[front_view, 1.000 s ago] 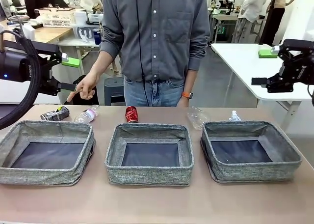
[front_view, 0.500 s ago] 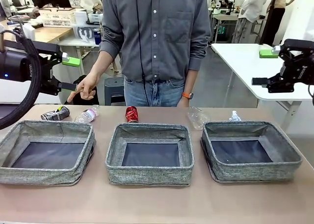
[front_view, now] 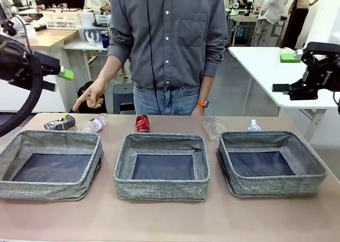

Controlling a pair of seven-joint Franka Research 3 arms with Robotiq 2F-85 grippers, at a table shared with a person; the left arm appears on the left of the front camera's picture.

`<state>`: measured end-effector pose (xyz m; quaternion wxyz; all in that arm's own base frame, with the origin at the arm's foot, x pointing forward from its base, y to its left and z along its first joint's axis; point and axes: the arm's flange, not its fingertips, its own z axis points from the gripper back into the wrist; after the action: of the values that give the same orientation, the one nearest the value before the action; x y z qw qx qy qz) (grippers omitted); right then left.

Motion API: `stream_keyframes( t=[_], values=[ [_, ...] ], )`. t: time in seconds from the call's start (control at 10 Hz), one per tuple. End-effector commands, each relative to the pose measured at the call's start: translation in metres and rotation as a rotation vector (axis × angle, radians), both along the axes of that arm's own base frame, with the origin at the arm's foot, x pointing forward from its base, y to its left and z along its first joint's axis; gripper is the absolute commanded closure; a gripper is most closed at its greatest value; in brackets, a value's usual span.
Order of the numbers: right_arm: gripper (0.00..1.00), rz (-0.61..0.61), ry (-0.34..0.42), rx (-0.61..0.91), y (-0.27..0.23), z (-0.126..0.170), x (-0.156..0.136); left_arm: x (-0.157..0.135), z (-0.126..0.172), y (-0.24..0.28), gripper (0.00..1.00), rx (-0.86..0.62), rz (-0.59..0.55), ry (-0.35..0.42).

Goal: Sort the waste into the appropriate baskets.
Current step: Pick up the waste item pointed out by the person.

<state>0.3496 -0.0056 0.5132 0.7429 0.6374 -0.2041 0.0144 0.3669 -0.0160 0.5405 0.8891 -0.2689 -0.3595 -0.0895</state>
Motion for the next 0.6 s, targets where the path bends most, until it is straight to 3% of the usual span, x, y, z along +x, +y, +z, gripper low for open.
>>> stream_keyframes(
  t=[0.0,0.1,0.2,0.3,0.4,0.5],
  values=[
    [0.0,-0.005,0.004,0.021,0.002,0.005,0.002,0.01,-0.019,0.013,0.0,1.101,0.458,0.009],
    [0.0,-0.005,0.004,0.021,0.002,0.005,0.002,0.008,-0.024,0.021,0.0,1.177,0.401,0.092],
    [0.0,-0.005,0.004,0.021,0.002,0.005,0.002,0.005,-0.022,0.026,0.0,1.2,0.397,0.092],
    [0.0,-0.005,0.004,0.021,0.002,0.005,0.002,0.004,-0.014,0.028,0.0,1.157,0.441,0.032],
    [0.0,-0.005,0.004,0.021,0.002,0.005,0.002,0.015,-0.016,0.03,0.0,0.484,0.114,-0.101],
    [0.0,-0.005,0.004,0.021,0.002,0.005,0.002,0.015,-0.016,0.03,0.0,0.484,0.114,-0.101]
  ],
)
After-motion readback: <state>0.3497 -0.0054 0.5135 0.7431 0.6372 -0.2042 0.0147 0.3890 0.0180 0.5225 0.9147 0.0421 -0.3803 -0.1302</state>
